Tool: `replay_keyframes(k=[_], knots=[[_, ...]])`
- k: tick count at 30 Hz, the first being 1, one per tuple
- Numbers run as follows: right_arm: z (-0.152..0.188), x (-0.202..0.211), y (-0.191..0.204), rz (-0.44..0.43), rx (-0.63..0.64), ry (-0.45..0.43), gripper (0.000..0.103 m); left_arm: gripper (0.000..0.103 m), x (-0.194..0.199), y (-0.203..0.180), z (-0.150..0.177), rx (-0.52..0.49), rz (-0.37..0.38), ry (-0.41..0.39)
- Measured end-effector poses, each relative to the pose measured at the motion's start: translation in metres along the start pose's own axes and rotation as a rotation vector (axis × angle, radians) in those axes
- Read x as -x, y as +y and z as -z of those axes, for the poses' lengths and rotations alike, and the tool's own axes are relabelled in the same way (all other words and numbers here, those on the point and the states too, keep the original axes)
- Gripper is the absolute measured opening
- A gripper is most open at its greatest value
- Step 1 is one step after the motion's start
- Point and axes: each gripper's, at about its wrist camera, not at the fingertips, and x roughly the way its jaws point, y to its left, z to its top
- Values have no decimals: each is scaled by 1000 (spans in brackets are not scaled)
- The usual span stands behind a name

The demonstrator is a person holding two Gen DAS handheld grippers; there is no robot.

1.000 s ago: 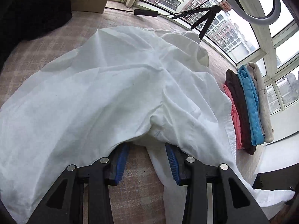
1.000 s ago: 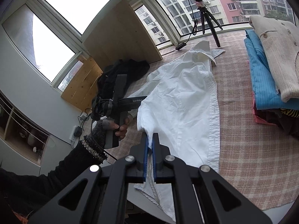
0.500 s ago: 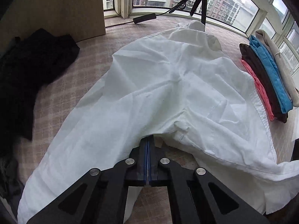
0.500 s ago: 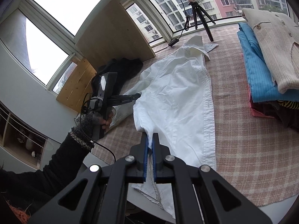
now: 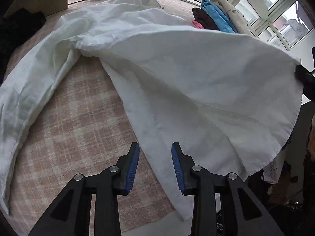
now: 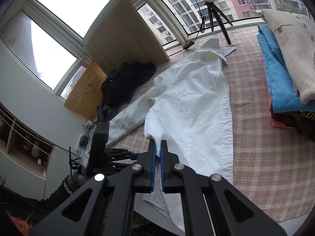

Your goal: Fold clothes

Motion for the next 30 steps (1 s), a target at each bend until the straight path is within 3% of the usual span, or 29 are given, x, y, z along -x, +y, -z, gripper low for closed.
replay_keyframes(k=[4,7,9,10,13,17,19,20,21,27,30], knots=[[1,-1,7,-20,30,8,4,32,-12,-4,9,38,30,28],[2,-1,8,-24,36,14,4,15,-13,2,9,66,50,22],[2,-1,7,-25,39,18,4,16,-9,11,11,118,57,16],[2,0,7,-25,40,19,4,19,-5,16,15,134,60,14],[2,2,6,-25,46,22,4,43,3,23,31,182,47,27],[0,3,6,-27,53,25,4,44,6,16,59,219,89,16],[-2,3,7,-30,59,30,4,39,6,8,67,220,93,-27],[-2,3,8,-29,64,34,4,16,6,5,69,221,94,-57],[-3,3,9,-29,70,38,4,0,6,3,71,236,121,-93],[-6,4,9,-9,80,60,4,0,16,-17,73,332,339,-340],[-9,4,7,5,81,66,4,0,4,-28,69,330,367,-355]])
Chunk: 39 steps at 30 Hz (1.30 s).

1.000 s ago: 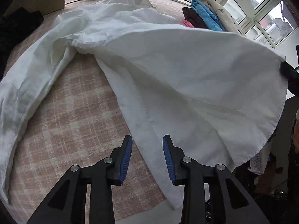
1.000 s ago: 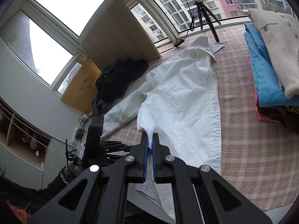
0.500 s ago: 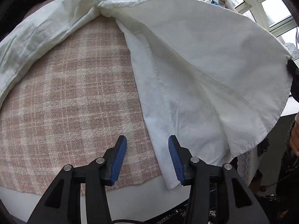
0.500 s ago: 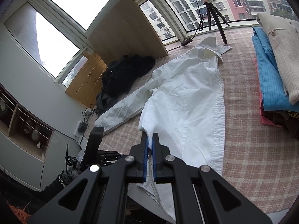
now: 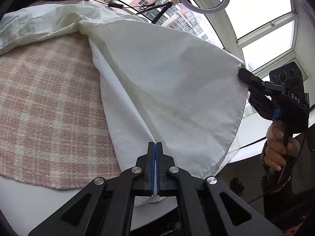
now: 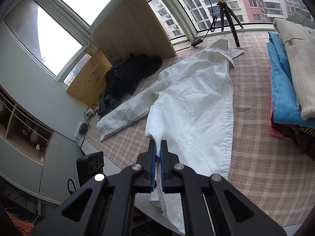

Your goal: Fold clothes

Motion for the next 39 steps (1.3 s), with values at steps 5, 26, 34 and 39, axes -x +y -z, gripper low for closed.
replay_keyframes(k=[5,26,34,39], knots=[[-3,-2,3,13,26,25,4,0,-22,11,8,54,28,20],[-3,-7,0,4,31,36,4,18,7,30,35,34,-100,81],[-7,-4,1,-13,32,22,4,25,36,45,32,107,-131,54],[-6,1,14,-26,55,9,4,46,39,46,8,130,-38,37]])
